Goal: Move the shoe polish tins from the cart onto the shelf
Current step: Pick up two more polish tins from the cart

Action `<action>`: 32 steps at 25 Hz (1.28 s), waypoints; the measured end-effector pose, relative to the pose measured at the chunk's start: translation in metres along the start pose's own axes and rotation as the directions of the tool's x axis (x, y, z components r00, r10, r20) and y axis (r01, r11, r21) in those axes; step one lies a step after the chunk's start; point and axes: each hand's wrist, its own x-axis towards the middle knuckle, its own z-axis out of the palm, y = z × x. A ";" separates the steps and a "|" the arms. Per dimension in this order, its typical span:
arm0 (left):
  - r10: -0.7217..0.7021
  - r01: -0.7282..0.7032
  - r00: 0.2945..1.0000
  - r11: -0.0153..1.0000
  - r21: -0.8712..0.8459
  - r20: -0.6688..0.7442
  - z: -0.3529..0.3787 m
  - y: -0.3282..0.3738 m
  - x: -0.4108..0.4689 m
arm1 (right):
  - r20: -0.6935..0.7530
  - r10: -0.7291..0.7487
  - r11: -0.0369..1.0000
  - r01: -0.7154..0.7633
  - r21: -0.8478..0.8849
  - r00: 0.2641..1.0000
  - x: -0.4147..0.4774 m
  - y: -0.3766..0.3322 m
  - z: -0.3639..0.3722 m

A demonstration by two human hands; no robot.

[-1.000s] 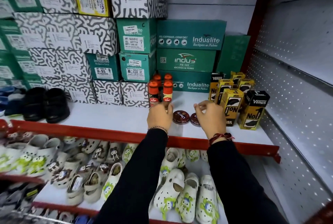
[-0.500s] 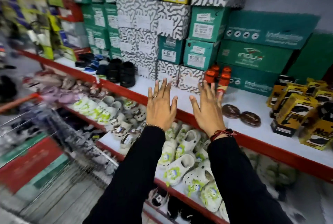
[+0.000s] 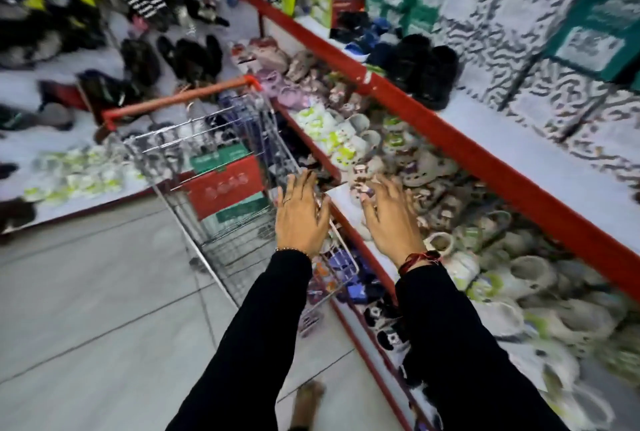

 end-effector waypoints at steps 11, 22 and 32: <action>-0.691 0.765 0.567 0.644 0.027 0.448 0.154 -0.195 -0.027 | 0.739 0.232 0.943 -0.333 -0.011 0.633 0.043 0.015 0.273; -0.825 0.943 0.175 0.298 0.151 0.538 0.295 -0.260 -0.058 | 0.790 0.418 0.905 -0.283 -0.318 0.448 0.053 0.070 0.404; -0.889 0.989 0.139 0.146 -0.018 0.436 0.307 -0.261 -0.071 | 0.796 0.418 0.817 -0.564 -0.120 0.438 0.064 0.024 0.374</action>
